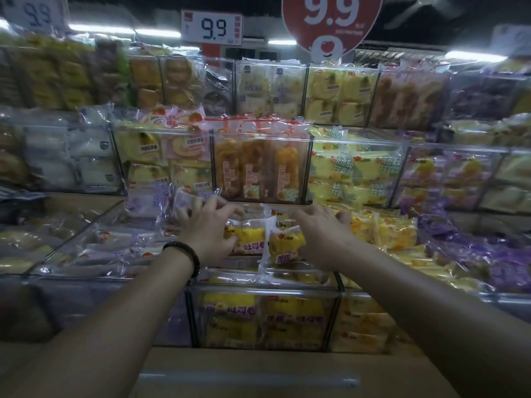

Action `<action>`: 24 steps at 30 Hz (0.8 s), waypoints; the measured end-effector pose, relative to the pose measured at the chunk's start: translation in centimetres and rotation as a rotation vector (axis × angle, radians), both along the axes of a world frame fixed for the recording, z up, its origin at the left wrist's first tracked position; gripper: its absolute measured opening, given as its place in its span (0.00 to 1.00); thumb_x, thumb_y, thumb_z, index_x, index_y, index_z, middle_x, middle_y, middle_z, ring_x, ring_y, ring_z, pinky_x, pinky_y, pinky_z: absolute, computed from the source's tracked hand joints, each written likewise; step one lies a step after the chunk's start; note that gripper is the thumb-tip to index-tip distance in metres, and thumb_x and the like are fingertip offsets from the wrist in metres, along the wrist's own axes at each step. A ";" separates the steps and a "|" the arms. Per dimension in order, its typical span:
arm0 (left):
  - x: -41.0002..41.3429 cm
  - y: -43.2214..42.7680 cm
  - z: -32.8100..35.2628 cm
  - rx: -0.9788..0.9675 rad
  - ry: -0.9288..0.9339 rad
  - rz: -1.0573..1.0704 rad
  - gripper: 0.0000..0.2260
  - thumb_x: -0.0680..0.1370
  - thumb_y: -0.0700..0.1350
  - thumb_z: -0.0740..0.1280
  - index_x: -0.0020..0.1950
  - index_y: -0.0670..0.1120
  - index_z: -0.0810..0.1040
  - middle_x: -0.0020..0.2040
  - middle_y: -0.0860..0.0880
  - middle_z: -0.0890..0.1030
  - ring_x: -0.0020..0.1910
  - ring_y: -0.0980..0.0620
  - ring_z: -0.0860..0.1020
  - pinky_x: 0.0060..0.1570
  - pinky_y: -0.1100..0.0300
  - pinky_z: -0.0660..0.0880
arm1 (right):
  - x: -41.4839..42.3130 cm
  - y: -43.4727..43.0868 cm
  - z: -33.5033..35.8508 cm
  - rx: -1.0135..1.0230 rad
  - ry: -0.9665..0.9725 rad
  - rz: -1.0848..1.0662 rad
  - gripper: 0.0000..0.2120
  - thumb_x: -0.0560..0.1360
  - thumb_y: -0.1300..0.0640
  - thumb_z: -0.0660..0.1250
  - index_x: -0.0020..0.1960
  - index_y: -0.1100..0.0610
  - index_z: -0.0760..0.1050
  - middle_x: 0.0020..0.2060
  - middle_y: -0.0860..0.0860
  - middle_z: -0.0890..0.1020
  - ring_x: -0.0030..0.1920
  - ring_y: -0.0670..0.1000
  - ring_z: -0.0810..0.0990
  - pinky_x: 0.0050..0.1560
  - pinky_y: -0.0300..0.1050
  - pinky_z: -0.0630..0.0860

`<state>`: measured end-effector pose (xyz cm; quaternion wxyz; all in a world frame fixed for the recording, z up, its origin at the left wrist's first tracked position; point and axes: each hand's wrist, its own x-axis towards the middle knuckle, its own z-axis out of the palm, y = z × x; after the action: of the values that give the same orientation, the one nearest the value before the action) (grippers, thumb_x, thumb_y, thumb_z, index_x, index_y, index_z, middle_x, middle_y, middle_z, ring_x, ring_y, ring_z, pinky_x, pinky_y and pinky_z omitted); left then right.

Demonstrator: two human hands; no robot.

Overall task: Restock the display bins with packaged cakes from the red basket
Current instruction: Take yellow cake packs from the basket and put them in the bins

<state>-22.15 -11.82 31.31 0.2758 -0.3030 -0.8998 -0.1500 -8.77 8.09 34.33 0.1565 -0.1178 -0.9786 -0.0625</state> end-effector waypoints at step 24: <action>22.5 6.3 -22.0 -0.536 -0.829 -0.754 0.07 0.81 0.57 0.69 0.57 0.59 0.82 0.49 0.60 0.85 0.47 0.61 0.82 0.50 0.56 0.81 | 23.1 5.4 -26.0 -0.725 -0.144 0.000 0.04 0.77 0.47 0.73 0.46 0.47 0.84 0.39 0.44 0.85 0.43 0.42 0.83 0.46 0.45 0.79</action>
<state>0.34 -5.52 9.30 -0.2539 -0.5754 -0.7694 -0.1113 14.31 13.48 8.29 0.0353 -0.1610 -0.9457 0.2800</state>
